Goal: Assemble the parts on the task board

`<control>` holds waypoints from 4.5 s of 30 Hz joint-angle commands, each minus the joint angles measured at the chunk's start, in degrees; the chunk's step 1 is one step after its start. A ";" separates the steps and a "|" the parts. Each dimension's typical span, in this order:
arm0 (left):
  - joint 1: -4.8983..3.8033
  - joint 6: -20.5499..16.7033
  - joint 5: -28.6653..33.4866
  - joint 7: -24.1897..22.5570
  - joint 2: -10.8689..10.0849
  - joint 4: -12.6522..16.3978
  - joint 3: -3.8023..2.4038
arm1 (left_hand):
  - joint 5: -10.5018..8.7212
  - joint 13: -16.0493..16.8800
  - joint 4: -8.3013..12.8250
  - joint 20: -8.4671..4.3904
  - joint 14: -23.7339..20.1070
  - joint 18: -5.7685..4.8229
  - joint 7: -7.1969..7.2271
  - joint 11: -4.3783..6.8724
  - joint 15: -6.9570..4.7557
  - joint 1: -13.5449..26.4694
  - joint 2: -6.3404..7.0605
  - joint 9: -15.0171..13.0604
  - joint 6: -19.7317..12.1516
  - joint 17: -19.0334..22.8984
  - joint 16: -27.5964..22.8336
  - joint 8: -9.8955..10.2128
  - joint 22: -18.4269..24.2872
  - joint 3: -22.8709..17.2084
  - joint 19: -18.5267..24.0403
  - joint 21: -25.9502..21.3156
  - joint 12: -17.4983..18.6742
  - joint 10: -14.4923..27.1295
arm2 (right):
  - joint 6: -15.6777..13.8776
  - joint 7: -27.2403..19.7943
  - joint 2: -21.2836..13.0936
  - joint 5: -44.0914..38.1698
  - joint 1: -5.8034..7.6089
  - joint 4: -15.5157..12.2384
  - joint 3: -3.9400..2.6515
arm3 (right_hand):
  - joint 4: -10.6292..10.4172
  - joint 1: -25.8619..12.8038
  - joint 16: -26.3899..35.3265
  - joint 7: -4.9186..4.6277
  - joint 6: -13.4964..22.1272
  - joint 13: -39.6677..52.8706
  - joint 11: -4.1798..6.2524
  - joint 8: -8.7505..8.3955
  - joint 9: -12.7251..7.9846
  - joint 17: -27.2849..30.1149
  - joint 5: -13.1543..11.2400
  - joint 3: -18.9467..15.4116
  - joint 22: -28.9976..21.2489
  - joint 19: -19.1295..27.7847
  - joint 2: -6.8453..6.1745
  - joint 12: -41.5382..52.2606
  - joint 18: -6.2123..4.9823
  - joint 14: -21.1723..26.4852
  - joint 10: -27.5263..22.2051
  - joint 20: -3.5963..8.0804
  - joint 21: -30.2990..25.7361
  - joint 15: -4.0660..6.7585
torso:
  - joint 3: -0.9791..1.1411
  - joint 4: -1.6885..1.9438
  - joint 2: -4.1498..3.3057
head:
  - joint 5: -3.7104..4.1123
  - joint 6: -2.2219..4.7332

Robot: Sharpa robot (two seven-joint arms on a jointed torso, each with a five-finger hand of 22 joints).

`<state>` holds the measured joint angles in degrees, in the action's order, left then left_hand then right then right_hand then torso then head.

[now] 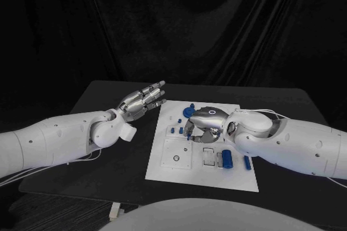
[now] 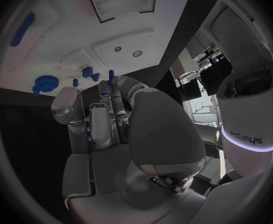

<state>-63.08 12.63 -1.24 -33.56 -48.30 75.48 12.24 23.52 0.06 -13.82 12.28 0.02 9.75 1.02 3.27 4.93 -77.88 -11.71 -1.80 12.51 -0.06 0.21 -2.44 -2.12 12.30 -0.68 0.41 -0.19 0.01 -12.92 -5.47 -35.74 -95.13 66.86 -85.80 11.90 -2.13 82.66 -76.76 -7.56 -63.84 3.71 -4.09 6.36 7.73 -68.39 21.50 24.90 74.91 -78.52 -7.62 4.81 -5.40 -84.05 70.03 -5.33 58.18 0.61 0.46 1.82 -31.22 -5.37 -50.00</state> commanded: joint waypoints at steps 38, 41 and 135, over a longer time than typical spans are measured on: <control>0.44 1.62 0.21 0.22 0.79 -0.74 -0.05 | 0.39 -0.06 0.31 0.23 -0.02 0.59 -0.34 -0.36 0.24 -0.71 -0.36 -0.07 0.31 0.06 -0.21 -0.25 0.04 -0.04 0.01 0.15 0.19 -0.01 | 1.63 0.34 2.91 -1.62 -3.91 3.04 -0.03 | 0.22 0.10 0.06 0.29 -0.65 0.05 0.26 -0.41 -0.11 0.17 -0.32 0.51 7.14 -0.41 -0.47 -0.25 -0.66 -0.70 0.92 0.13 -0.41 0.14 | 0.00 -0.03 0.00 | -0.65 0.00; 0.47 1.70 0.21 0.30 0.85 -0.76 -0.05 | 0.39 -0.06 0.31 0.23 -0.02 0.59 -0.34 -0.36 0.24 -0.71 -0.36 -0.07 0.31 0.06 -0.21 -0.25 0.04 -0.04 0.01 0.15 0.19 -0.01 | 1.71 0.49 2.82 -1.62 -3.93 3.01 -0.03 | 0.32 0.20 0.13 0.29 -0.65 0.05 0.27 -0.44 -0.13 0.26 -0.14 0.58 7.14 -0.42 -0.48 -0.27 -0.66 -0.69 0.98 0.16 -0.41 0.16 | 0.02 -0.03 0.01 | -0.68 0.00; 0.90 0.42 0.21 -0.99 1.05 -1.26 -0.04 | 1.53 -0.06 1.28 -2.17 -0.02 0.44 -0.54 -0.63 -1.33 -1.56 -0.93 -0.19 1.26 0.06 -0.21 -0.99 1.82 0.27 0.60 -0.33 0.19 -0.01 | 2.42 8.59 -12.06 3.90 4.59 0.09 0.00 | -14.03 -0.02 1.82 2.37 14.91 0.11 -3.20 -1.71 -3.55 4.78 -14.27 -16.10 4.96 1.90 -0.56 12.56 -2.06 1.89 -24.59 -2.22 -12.93 -2.58 | 0.02 -0.03 0.02 | 0.87 0.00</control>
<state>-62.27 13.48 -1.22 -32.76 -47.28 74.08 12.25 24.69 0.07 -12.87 10.62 0.02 9.75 0.21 2.85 3.89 -78.89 -12.72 -2.04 13.94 -0.07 0.21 -3.21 -0.30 12.62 -0.05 0.40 -0.19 0.01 -12.28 1.62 -47.81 -92.60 71.69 -85.95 11.94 -16.10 82.68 -74.81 -4.93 -48.71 3.76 -7.28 4.37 4.11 -63.57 7.21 8.41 74.95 -76.47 -8.67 17.14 -7.61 -82.16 45.15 -7.17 45.04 -1.58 0.44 1.79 -31.07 -4.59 -50.00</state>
